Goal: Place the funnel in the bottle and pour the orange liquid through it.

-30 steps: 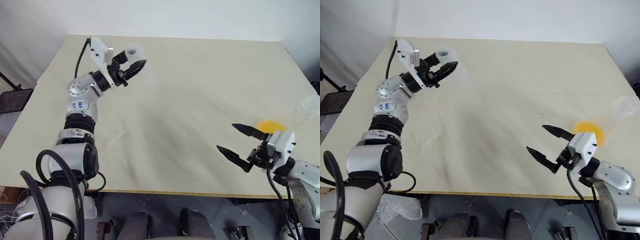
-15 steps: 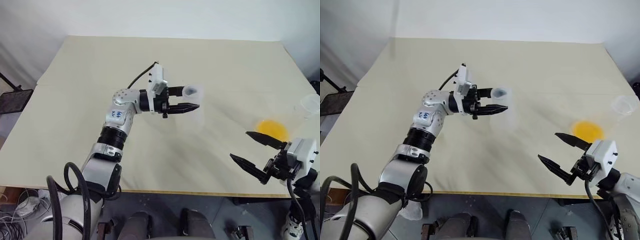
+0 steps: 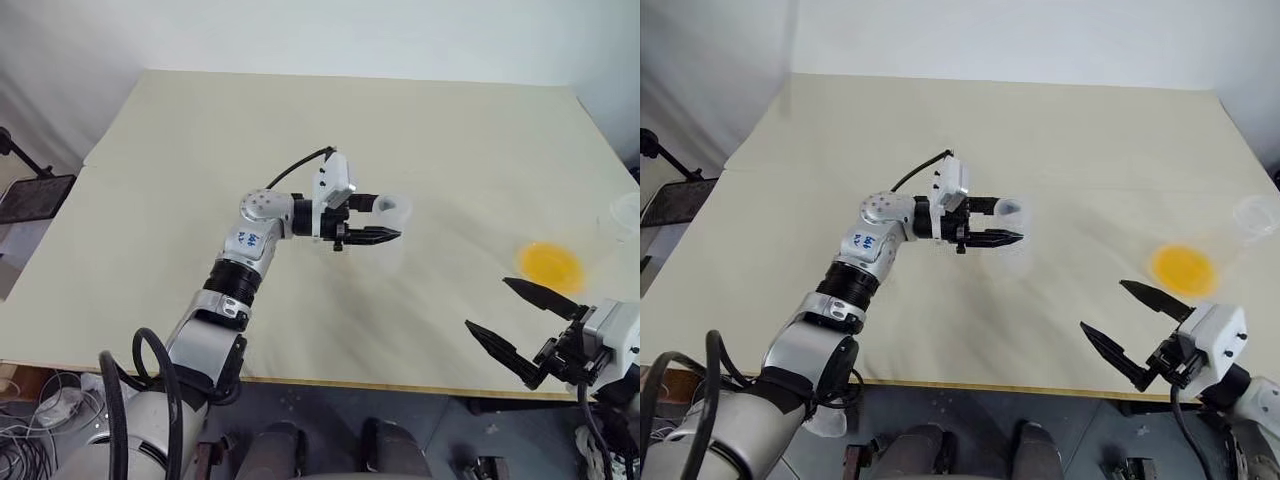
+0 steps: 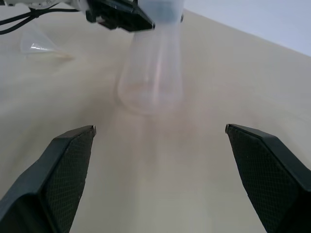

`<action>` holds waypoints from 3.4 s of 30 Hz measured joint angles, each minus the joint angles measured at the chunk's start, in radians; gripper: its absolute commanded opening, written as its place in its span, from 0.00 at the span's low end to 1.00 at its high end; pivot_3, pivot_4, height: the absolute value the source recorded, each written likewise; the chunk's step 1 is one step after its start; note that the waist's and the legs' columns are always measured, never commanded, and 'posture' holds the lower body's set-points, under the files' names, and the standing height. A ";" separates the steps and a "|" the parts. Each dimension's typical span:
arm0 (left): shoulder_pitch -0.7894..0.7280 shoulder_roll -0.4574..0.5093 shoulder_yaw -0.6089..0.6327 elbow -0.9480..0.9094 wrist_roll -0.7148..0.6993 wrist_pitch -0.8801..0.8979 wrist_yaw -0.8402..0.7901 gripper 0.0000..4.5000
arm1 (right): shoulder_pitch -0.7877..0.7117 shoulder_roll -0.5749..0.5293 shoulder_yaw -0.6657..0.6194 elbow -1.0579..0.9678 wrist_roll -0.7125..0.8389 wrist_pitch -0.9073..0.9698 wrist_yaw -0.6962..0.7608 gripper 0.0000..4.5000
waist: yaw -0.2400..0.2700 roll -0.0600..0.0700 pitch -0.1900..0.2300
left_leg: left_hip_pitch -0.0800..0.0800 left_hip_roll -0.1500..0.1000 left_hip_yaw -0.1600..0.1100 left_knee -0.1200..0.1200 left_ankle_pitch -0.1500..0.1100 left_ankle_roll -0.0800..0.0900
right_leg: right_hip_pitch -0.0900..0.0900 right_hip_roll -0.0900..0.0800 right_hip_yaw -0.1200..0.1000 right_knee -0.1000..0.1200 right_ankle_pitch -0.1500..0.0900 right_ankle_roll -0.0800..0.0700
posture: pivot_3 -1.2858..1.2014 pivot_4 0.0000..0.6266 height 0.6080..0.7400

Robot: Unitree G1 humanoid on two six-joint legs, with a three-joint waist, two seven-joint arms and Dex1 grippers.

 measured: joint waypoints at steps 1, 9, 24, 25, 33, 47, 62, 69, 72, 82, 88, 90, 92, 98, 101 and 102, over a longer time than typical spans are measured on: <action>0.000 0.004 -0.001 0.002 0.002 -0.001 0.000 0.51 | 0.002 0.003 0.000 -0.004 -0.003 0.000 -0.002 1.00 | 0.002 0.000 0.000 | 0.000 0.000 0.000 0.000 0.000 0.000 | 0.000 0.000 0.000 0.000 0.000 0.000 | 0.52 0.24 1.00; 0.000 -0.005 -0.018 0.019 0.013 0.003 0.006 0.81 | -0.001 0.007 0.000 -0.017 -0.014 0.000 -0.019 1.00 | 0.002 0.000 0.000 | 0.000 0.000 0.000 0.000 0.000 0.000 | 0.000 0.000 0.000 0.000 0.000 0.000 | 0.52 0.24 1.00; 0.036 0.030 0.000 -0.052 0.001 0.101 0.037 0.99 | -0.027 0.006 0.000 -0.020 -0.018 0.000 -0.020 1.00 | 0.002 0.000 0.000 | 0.000 0.000 0.000 0.000 0.000 0.000 | 0.000 0.000 0.000 0.001 0.000 0.000 | 0.52 0.24 1.00; 0.037 0.030 0.005 -0.052 0.001 0.101 0.044 0.99 | -0.036 0.004 0.000 -0.020 -0.018 0.000 -0.019 1.00 | 0.002 0.000 0.000 | 0.000 0.000 0.000 0.000 0.000 0.000 | 0.000 0.000 0.000 0.001 0.000 0.000 | 0.52 0.24 1.00; 0.035 0.022 0.017 -0.030 0.003 0.067 0.107 0.99 | -0.079 -0.006 0.004 0.008 -0.025 0.000 -0.010 1.00 | 0.002 0.000 0.000 | 0.000 0.000 0.000 0.000 0.000 0.000 | 0.000 0.000 0.000 0.001 0.000 0.000 | 0.52 0.24 1.00; 0.029 0.102 0.030 -0.016 -0.003 0.069 0.047 0.99 | -0.088 -0.027 0.016 0.026 -0.028 0.004 0.025 1.00 | -0.001 0.000 0.000 | 0.000 0.000 0.000 0.001 0.000 0.000 | 0.000 0.000 0.000 0.001 0.000 0.000 | 0.52 0.24 1.00; 0.196 0.347 0.125 -0.309 -0.057 0.148 0.028 0.99 | -0.271 -0.102 0.112 0.184 -0.027 0.013 0.139 1.00 | -0.014 0.001 0.000 | 0.001 0.000 -0.002 0.001 0.000 0.000 | 0.000 0.000 0.000 0.003 0.000 0.000 | 0.52 0.24 1.00; 0.568 0.526 0.381 -0.638 -0.180 0.308 0.131 0.99 | -0.306 -0.113 0.142 0.240 -0.025 0.028 0.189 1.00 | -0.035 0.001 0.000 | 0.002 0.002 -0.005 0.000 -0.001 -0.002 | 0.000 0.000 0.004 0.004 0.000 0.000 | 0.52 0.24 1.00; 0.734 0.536 0.484 -0.752 -0.234 0.334 0.168 0.99 | -0.327 -0.114 0.160 0.253 -0.024 0.033 0.200 1.00 | -0.028 0.001 0.000 | 0.003 0.002 -0.006 0.000 -0.001 -0.002 | 0.002 -0.001 0.007 0.003 0.000 0.000 | 0.52 0.24 1.00; 1.183 0.577 0.721 -0.890 -0.274 0.349 0.207 0.99 | -0.400 -0.115 0.205 0.294 -0.024 0.052 0.227 1.00 | -0.025 0.002 0.000 | 0.003 0.002 -0.008 0.000 -0.003 -0.003 | 0.002 -0.002 0.007 0.001 -0.001 -0.002 | 0.52 0.24 1.00; 1.218 0.538 0.656 -0.929 -0.261 0.316 0.247 0.99 | -0.414 -0.115 0.231 0.296 -0.026 0.052 0.236 1.00 | -0.026 0.003 0.000 | 0.003 0.002 -0.008 0.000 -0.003 -0.004 | 0.002 -0.003 0.008 0.001 -0.001 -0.002 | 0.52 0.24 1.00; 1.218 0.534 0.611 -0.935 -0.249 0.309 0.256 0.99 | -0.414 -0.115 0.231 0.297 -0.026 0.052 0.236 1.00 | -0.027 0.003 0.000 | 0.003 0.002 -0.008 -0.001 -0.003 -0.004 | 0.002 -0.003 0.008 0.001 -0.001 -0.002 | 0.52 0.24 1.00; 1.214 0.528 0.567 -0.940 -0.234 0.296 0.265 0.99 | -0.414 -0.115 0.230 0.297 -0.026 0.052 0.236 1.00 | -0.028 0.003 0.000 | 0.003 0.002 -0.007 -0.001 -0.003 -0.004 | 0.002 -0.003 0.008 0.001 -0.001 -0.002 | 0.52 0.24 1.00; 1.080 0.483 0.433 -0.863 -0.153 0.239 0.342 0.99 | -0.385 -0.115 0.225 0.291 -0.026 0.052 0.230 1.00 | -0.023 0.003 0.000 | 0.003 0.001 -0.007 0.000 -0.003 -0.003 | 0.002 -0.002 0.007 0.002 -0.001 -0.002 | 0.52 0.24 1.00; 0.997 0.463 0.387 -0.808 -0.121 0.207 0.370 0.99 | -0.377 -0.115 0.223 0.285 -0.026 0.052 0.219 1.00 | -0.025 0.003 0.000 | 0.003 0.001 -0.007 -0.001 -0.003 -0.003 | 0.002 -0.001 0.007 0.002 -0.001 -0.002 | 0.52 0.24 1.00; 0.978 0.462 0.374 -0.789 -0.116 0.202 0.375 0.99 | -0.376 -0.115 0.222 0.284 -0.026 0.052 0.217 1.00 | -0.025 0.004 0.000 | 0.003 0.001 -0.007 -0.001 -0.003 -0.003 | 0.001 -0.001 0.007 0.002 -0.001 -0.002 | 0.52 0.24 1.00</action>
